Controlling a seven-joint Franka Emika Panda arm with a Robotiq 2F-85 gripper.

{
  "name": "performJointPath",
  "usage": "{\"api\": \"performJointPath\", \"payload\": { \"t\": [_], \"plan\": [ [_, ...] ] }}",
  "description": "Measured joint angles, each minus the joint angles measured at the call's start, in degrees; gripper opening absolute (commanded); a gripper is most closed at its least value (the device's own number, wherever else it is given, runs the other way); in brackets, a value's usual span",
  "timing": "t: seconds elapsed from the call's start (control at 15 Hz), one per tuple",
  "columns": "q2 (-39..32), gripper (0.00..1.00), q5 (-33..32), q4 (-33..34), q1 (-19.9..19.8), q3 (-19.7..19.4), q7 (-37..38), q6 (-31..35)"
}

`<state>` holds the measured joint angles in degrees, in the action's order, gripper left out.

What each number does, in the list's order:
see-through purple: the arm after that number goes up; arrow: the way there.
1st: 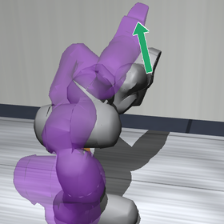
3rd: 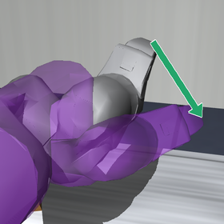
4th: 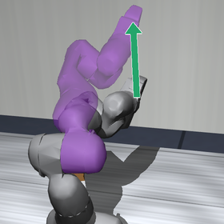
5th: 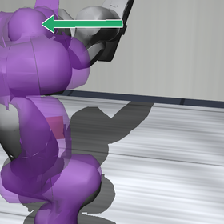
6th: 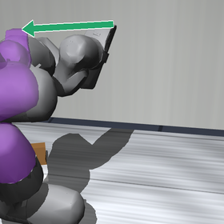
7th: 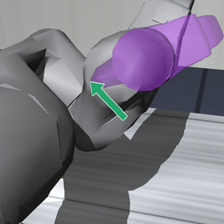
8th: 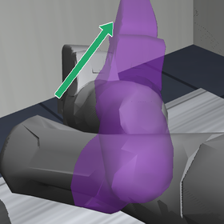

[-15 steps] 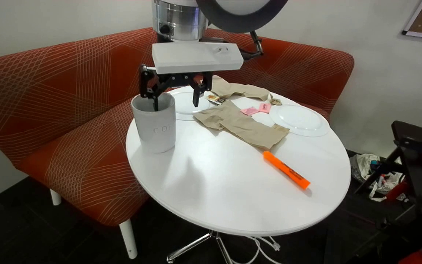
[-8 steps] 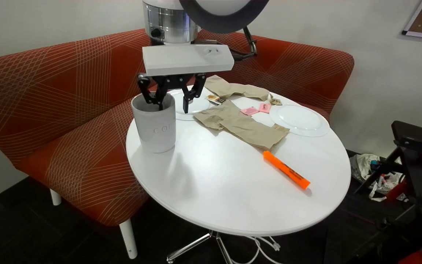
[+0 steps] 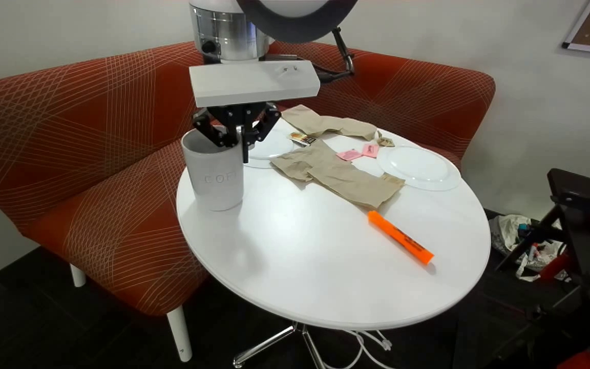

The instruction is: Move the white mug forward

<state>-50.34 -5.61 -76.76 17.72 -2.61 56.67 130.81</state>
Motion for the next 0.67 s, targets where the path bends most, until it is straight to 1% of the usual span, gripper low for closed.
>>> {"api": "performJointPath", "payload": {
  "t": [0.33,0.67],
  "plan": [
    [0.1,0.03,0.0,1.6,0.3,-0.1,0.0,-5.8],
    [1.2,0.03,-0.1,0.8,0.4,-0.3,0.0,-9.7]
  ]
}}
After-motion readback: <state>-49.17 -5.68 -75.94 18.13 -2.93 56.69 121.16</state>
